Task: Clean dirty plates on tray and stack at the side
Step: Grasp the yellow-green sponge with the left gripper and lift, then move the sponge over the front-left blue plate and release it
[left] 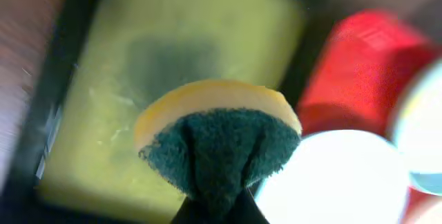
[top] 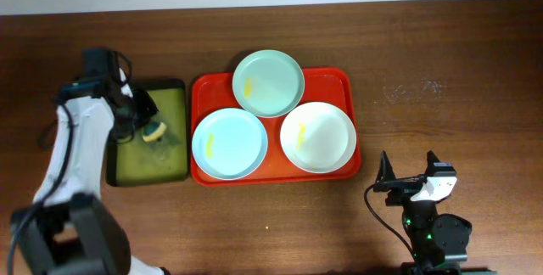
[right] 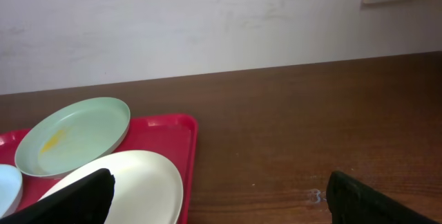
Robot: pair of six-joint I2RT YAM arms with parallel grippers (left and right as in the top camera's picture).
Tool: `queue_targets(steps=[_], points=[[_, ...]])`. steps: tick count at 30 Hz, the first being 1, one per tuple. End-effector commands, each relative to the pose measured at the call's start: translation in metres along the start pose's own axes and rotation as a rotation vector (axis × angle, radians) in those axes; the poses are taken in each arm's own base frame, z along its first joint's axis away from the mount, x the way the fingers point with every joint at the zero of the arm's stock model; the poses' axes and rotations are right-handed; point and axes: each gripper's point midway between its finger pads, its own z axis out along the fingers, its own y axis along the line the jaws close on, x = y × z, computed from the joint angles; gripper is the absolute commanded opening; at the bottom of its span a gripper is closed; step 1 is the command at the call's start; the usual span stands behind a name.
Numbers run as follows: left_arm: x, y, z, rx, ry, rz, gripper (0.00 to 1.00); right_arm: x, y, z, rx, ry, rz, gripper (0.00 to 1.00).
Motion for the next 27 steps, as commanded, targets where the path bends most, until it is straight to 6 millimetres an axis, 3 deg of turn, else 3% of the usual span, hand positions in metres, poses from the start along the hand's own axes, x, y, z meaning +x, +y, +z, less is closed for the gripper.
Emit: queue_targets(steps=[1,3,5,11,14,17,19,22,27], points=[[-0.011,-0.045,-0.084,0.196,-0.178,0.093,0.00,0.003,-0.003,0.000,0.012,0.004,-0.002,0.99],[0.011,-0.072,-0.094,0.274,-0.139,0.154,0.00,0.003,-0.003,0.000,0.012,0.004,-0.002,0.99],[0.041,-0.092,-0.084,0.275,-0.057,0.230,0.00,0.003,-0.003,0.000,0.012,0.004,-0.002,0.99],[0.137,-0.140,0.003,0.237,0.154,0.462,0.00,0.003,-0.003,0.000,0.012,0.004,-0.002,0.99],[0.166,-0.154,0.043,0.212,0.213,0.489,0.00,0.003,-0.003,0.000,0.012,0.004,-0.002,0.99],[0.174,-0.144,0.077,0.085,0.220,0.477,0.00,0.003,-0.003,0.000,0.012,0.004,-0.002,0.99],[0.169,-0.129,0.095,-0.017,0.198,0.487,0.00,0.003,-0.003,0.000,0.012,0.004,-0.002,0.99],[0.156,-0.117,0.103,-0.096,0.146,0.489,0.00,0.003,-0.003,0.000,0.012,0.004,-0.002,0.99],[0.140,-0.123,0.106,-0.079,0.087,0.470,0.00,0.003,-0.003,0.000,0.012,0.004,-0.002,0.99]])
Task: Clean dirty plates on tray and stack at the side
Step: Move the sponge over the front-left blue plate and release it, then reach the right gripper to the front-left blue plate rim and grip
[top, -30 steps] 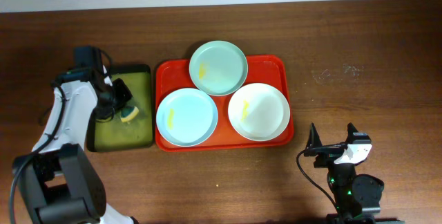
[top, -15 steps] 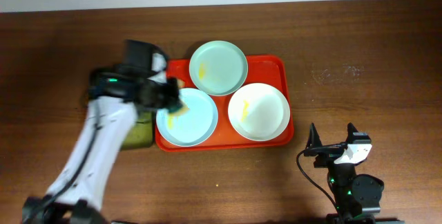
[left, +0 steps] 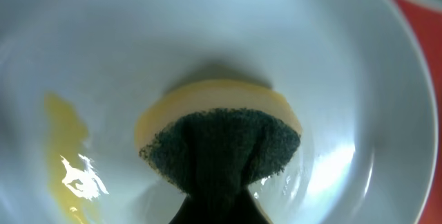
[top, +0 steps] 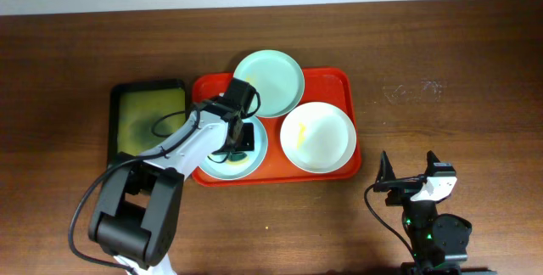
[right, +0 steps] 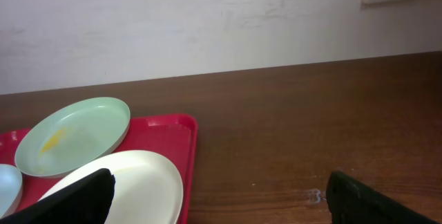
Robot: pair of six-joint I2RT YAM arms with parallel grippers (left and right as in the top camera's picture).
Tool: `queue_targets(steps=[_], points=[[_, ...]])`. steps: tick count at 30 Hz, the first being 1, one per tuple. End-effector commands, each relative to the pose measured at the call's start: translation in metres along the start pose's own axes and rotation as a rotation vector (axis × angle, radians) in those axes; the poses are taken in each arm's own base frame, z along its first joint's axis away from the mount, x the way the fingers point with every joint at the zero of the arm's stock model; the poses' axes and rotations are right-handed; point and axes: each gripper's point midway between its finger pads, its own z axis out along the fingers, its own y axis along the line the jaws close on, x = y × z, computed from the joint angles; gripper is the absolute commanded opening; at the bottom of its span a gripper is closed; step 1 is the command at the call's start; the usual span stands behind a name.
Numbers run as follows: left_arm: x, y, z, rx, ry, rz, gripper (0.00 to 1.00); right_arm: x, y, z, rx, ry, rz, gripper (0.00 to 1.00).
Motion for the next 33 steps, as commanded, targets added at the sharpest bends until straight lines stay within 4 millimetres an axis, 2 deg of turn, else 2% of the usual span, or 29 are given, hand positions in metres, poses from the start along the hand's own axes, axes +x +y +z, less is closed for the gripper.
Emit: queue_targets(steps=[1,3,5,6,8,9,10,12,17,18,19,20,21,23,25,28,31,33], points=[[-0.011,0.011,0.001,-0.032,-0.044,-0.035,0.00,0.003,-0.003,0.000,0.012,0.004,-0.002,0.98],[-0.013,0.014,0.001,-0.039,-0.048,-0.039,0.00,0.003,-0.003,0.000,0.012,0.004,-0.002,0.99],[-0.018,0.028,0.000,-0.106,-0.077,-0.048,0.00,0.003,-0.003,0.000,0.012,0.004,-0.002,0.99],[-0.019,0.030,0.000,-0.106,-0.076,-0.054,0.09,0.003,-0.003,0.000,0.012,0.004,-0.002,0.99],[-0.018,0.029,0.001,-0.084,-0.065,-0.061,0.53,0.003,-0.003,0.000,0.012,0.004,-0.002,0.99],[-0.018,0.028,0.001,-0.078,-0.064,-0.061,0.64,0.003,-0.003,0.000,0.012,0.004,-0.002,0.99],[-0.022,0.024,-0.004,-0.058,-0.063,-0.052,0.69,0.003,-0.003,0.000,0.012,0.004,-0.002,0.99],[-0.032,0.020,-0.024,-0.012,-0.063,-0.066,0.70,0.003,-0.003,0.000,0.012,0.004,-0.002,0.99],[-0.062,0.024,-0.113,0.103,-0.152,-0.128,0.75,0.003,-0.003,0.000,0.012,0.004,-0.002,0.99],[-0.063,0.034,-0.137,0.110,-0.191,-0.149,0.81,0.003,-0.003,0.000,0.012,0.004,-0.002,0.98],[-0.060,0.042,-0.153,0.112,-0.213,-0.165,0.94,0.003,-0.003,0.000,0.012,0.004,-0.002,0.99],[-0.057,0.046,-0.161,0.110,-0.221,-0.173,0.99,0.003,-0.003,0.000,0.012,0.004,-0.002,0.99],[-0.052,0.055,-0.168,0.091,-0.223,-0.187,0.99,0.003,-0.003,0.000,0.012,0.004,-0.002,0.99],[-0.040,0.075,-0.171,0.000,-0.201,-0.202,0.99,0.003,-0.003,0.000,0.012,0.004,-0.002,0.99],[-0.037,0.085,-0.170,-0.048,-0.194,-0.210,0.99,0.003,-0.003,0.000,0.012,0.004,-0.002,0.99],[-0.035,0.095,-0.168,0.048,-0.147,-0.287,0.99,0.003,-0.003,0.000,0.012,0.004,-0.002,0.99],[-0.025,0.114,-0.166,0.020,-0.106,-0.336,0.99,0.003,-0.004,0.000,0.018,0.004,-0.007,0.99],[-0.023,0.117,-0.166,0.016,-0.098,-0.346,0.99,0.000,-0.016,0.000,0.091,-0.008,-0.010,0.99]])
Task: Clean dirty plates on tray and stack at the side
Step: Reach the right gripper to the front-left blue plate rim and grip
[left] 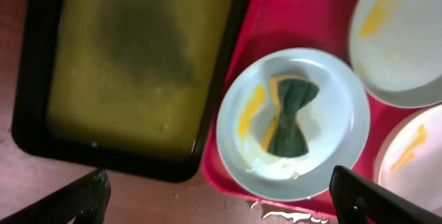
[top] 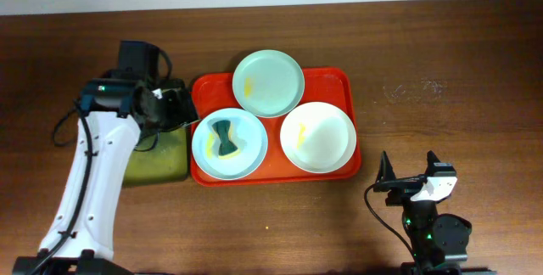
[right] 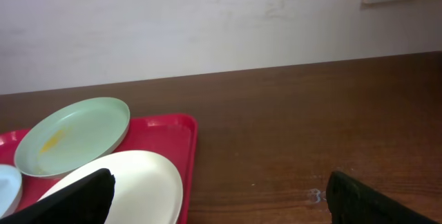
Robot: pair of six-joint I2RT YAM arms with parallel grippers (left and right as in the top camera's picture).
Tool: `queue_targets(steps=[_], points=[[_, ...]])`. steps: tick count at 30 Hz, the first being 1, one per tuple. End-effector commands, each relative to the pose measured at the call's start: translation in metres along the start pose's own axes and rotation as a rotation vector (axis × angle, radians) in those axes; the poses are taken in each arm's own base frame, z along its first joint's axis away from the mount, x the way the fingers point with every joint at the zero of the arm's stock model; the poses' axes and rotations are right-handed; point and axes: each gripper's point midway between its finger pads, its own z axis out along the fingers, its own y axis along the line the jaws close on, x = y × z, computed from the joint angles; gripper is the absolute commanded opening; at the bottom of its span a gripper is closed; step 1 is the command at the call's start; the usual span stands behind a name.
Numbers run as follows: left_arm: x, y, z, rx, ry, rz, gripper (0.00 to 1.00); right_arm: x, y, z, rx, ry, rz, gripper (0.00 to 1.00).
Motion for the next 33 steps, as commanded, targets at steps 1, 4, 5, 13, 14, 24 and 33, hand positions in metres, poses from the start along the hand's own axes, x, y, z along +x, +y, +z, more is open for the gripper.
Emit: queue_targets(steps=[1,4,5,13,14,24,33], points=[[0.000,-0.001,0.000,0.019,0.010,-0.005,0.99,0.000,-0.016,0.000,0.090,-0.008,-0.010,0.99],[0.000,-0.001,0.000,0.020,0.010,-0.004,0.99,-0.009,-0.012,0.000,0.069,-0.046,0.002,0.99],[0.000,-0.001,0.000,0.020,0.008,-0.005,0.99,-0.029,0.009,-0.002,-0.056,-0.124,0.085,0.99],[-0.002,-0.002,0.000,0.024,0.001,-0.004,0.99,-0.181,0.086,-0.104,-0.796,-0.570,0.660,0.99],[-0.001,-0.002,0.000,0.023,0.004,-0.005,0.99,-0.202,0.085,-0.117,-0.804,-0.622,0.666,0.99],[0.002,-0.001,0.000,0.021,0.016,-0.004,0.99,-0.245,0.123,-0.032,-0.502,0.324,0.466,0.99],[0.003,0.000,0.000,0.018,0.022,-0.004,0.99,-0.140,0.173,0.045,-0.403,0.841,0.440,0.99]])
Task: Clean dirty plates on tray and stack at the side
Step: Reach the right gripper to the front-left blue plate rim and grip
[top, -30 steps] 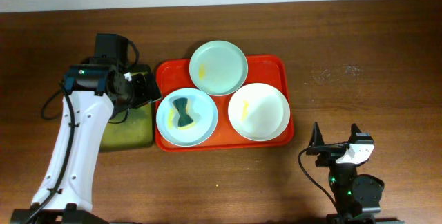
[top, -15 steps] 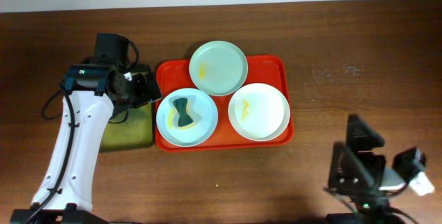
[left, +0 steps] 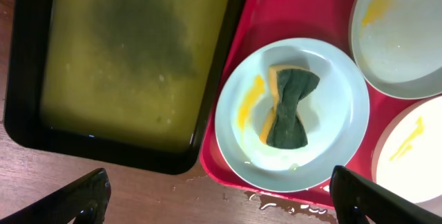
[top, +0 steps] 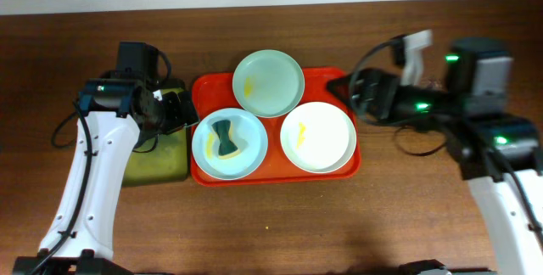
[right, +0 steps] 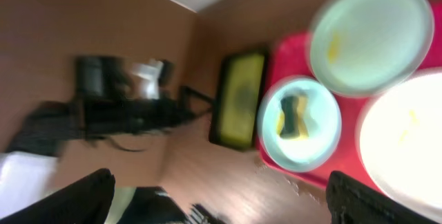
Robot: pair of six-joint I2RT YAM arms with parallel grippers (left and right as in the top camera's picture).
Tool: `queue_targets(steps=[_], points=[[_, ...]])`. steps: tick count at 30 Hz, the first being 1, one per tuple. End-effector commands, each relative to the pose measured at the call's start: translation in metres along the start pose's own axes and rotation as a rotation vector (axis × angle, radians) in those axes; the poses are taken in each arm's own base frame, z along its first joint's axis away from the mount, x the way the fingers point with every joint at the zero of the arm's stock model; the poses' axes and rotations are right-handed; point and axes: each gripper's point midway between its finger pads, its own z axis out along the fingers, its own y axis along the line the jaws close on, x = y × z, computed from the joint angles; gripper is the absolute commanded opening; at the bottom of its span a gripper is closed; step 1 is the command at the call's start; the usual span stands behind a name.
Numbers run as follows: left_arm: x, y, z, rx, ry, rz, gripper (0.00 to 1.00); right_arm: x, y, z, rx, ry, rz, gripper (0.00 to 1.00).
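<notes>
Three plates lie on the red tray [top: 344, 80]. The green plate [top: 268, 82] at the back, the white plate [top: 317, 136] at the right and the light blue plate [top: 242, 160] at the front left each carry a yellow smear. A green-and-yellow sponge [left: 289, 106] lies loose in the blue plate [left: 324, 162]. My left gripper [top: 174, 112] hangs open above the border between the black tray and the red tray, holding nothing. My right gripper [top: 352, 95] hovers open over the red tray's right edge, and its view is blurred.
A black tray [top: 153, 160] of yellow-green liquid stands left of the red tray. Drops of water [left: 276, 200] lie on the wood by the red tray's front edge. Bare wooden table [top: 280, 224] stretches in front and to the right.
My right arm was parked low at the table's front right; now it is raised with its gripper over the red tray's right edge. The left arm and the sponge have barely changed.
My left gripper first held the sponge over the black tray. Then it had the sponge down in the blue plate. After that the sponge lay loose in that plate with the left gripper open above. Now the right arm has come over the tray.
</notes>
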Motion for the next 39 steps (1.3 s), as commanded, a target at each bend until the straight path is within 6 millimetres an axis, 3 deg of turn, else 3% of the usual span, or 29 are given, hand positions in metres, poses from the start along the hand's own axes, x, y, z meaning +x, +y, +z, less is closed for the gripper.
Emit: queue_targets(steps=[1,4,6,10,16,18,21,22,26,28,33,35,39], points=[[-0.001,-0.001,-0.001,0.008,-0.002,0.002,0.99,0.014,-0.032,0.018,0.370,-0.064,-0.057,0.99],[-0.002,-0.001,-0.001,0.008,-0.003,0.002,0.99,0.045,-0.046,0.051,0.462,0.074,-0.075,0.99],[-0.002,-0.001,-0.001,0.008,-0.003,0.002,0.99,0.072,-0.058,0.080,0.437,0.292,-0.059,0.99],[-0.002,-0.001,-0.001,0.008,-0.003,0.002,0.99,0.070,-0.074,0.115,0.428,0.345,-0.048,0.99],[-0.003,-0.002,-0.001,0.011,-0.010,0.002,1.00,0.041,-0.064,0.137,0.372,0.229,-0.120,0.99],[-0.004,-0.002,-0.001,0.012,-0.012,0.002,0.99,0.030,-0.086,0.140,0.475,0.181,-0.137,0.88],[-0.004,-0.002,-0.001,0.012,-0.012,0.002,0.99,0.031,-0.104,0.154,0.515,0.199,-0.129,0.76],[-0.004,-0.002,-0.001,0.012,-0.013,0.002,0.99,0.033,-0.111,0.164,0.513,0.219,-0.145,0.66],[-0.004,-0.002,-0.001,0.012,-0.013,0.002,0.99,0.052,-0.129,0.193,0.483,0.313,-0.133,0.46],[-0.005,-0.002,-0.001,0.014,-0.017,0.002,0.99,0.078,-0.125,0.215,0.375,0.440,-0.280,0.48],[-0.005,-0.002,-0.001,0.014,-0.016,0.002,0.99,0.098,-0.142,0.251,0.401,0.464,-0.321,0.50],[-0.005,-0.002,-0.001,0.014,-0.016,0.002,0.99,0.102,-0.157,0.256,0.467,0.459,-0.273,0.47],[-0.005,-0.002,-0.001,0.014,-0.016,0.002,0.99,0.114,-0.168,0.264,0.488,0.489,-0.262,0.47]])
